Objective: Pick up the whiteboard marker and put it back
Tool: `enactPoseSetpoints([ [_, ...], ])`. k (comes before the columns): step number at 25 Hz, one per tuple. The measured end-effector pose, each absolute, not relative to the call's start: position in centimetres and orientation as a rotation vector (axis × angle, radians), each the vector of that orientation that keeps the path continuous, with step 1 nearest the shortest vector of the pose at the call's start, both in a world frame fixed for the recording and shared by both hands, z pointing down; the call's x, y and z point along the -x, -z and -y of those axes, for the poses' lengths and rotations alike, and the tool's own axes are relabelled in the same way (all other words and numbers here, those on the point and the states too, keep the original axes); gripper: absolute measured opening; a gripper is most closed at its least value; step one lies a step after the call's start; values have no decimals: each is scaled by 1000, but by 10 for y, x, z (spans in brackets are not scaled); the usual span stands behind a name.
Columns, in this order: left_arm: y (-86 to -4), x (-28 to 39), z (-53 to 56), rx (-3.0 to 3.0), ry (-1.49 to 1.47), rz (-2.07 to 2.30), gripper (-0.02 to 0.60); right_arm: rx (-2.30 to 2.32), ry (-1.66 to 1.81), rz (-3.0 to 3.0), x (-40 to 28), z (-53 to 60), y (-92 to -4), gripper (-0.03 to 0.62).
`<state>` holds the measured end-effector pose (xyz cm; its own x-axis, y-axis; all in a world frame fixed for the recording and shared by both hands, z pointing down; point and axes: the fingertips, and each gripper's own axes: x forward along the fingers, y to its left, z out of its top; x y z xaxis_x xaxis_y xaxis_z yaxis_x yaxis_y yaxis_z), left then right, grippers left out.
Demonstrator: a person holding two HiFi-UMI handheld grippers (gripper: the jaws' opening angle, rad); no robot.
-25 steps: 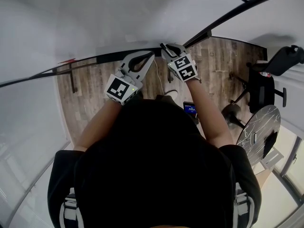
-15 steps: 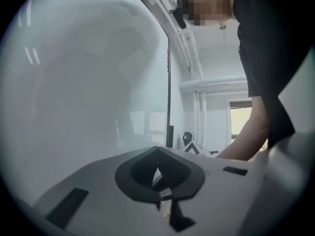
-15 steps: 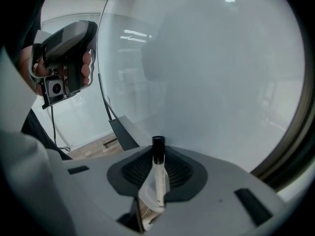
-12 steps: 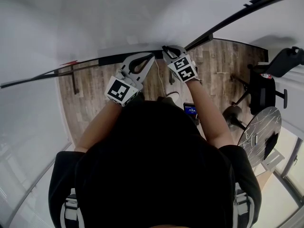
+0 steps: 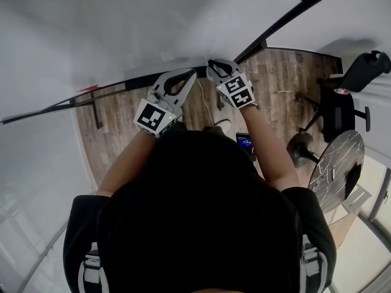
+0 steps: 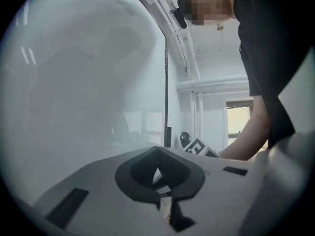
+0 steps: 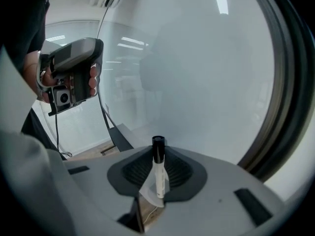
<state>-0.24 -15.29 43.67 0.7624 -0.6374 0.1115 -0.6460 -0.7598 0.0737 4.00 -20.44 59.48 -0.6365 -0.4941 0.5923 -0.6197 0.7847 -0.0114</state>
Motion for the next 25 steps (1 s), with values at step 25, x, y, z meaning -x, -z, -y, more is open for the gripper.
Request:
enactPoseSetpoints([
  [25,-427,-20,146,-2915,-113,936,3,-1042,-266,2543,-70,193,-520,69],
])
